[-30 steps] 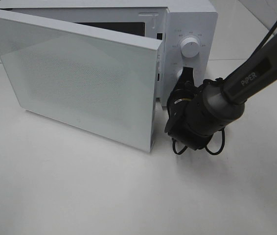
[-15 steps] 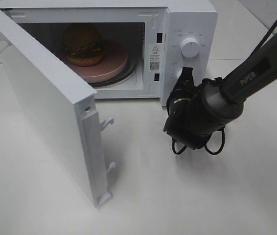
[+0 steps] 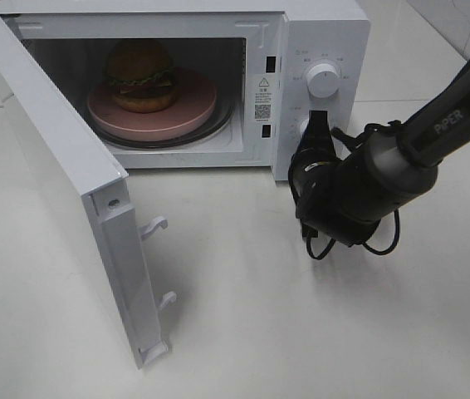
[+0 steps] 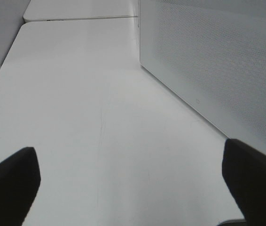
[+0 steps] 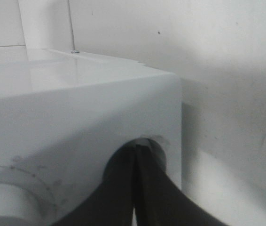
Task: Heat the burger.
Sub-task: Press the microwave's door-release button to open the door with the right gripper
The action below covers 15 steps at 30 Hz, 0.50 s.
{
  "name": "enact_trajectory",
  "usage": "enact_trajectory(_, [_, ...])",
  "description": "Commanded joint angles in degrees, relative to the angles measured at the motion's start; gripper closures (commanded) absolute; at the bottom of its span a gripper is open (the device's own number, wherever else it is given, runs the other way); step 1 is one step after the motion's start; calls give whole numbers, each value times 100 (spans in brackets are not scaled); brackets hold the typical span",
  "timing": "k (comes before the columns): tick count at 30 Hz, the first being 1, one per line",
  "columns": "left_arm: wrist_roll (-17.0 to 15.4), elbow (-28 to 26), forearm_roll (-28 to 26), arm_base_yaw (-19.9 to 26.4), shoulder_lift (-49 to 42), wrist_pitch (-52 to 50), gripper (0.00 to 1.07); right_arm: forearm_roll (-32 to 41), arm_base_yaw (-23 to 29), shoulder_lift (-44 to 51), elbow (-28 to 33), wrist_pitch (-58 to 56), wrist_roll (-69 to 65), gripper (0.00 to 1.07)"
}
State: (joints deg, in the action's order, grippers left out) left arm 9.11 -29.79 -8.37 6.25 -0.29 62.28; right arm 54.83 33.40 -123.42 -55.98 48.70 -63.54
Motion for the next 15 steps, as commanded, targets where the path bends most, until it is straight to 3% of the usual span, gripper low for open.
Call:
enact_trajectory(1, [-17, 11, 0, 23, -97, -69, 9, -504, -103, 321, -17, 275, 269, 107])
enact_trajectory(15, [-17, 11, 0, 23, -97, -69, 9, -223, -120, 1690, 1106, -1318, 2384, 107])
